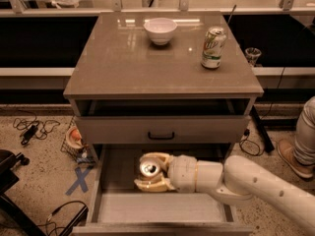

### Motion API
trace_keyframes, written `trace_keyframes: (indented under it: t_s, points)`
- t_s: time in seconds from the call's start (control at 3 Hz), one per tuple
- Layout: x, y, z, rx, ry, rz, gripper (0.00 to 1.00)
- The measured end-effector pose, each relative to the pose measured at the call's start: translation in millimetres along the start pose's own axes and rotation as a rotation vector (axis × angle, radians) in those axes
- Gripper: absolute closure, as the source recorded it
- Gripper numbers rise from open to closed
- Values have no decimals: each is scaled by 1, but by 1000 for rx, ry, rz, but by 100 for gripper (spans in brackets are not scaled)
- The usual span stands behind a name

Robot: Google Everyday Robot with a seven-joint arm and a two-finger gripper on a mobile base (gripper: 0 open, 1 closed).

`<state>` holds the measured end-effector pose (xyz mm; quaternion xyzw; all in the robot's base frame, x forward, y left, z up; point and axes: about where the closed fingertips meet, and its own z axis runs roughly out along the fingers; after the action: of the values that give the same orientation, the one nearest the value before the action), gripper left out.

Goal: Pick orange can from middle drawer and place on counter

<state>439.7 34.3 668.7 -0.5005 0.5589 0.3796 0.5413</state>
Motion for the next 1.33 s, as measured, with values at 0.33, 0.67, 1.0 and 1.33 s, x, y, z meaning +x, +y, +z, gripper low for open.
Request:
trace_keyframes:
  t_s: [0.33, 0.67, 1.0, 1.33]
  points:
    - [-130, -43, -21, 114, 1, 13, 100]
    - [-204, -92, -21, 186, 39, 18, 100]
    - [-269, -141, 6, 184, 28, 46, 100]
    - [-268, -140, 5, 184, 30, 44, 100]
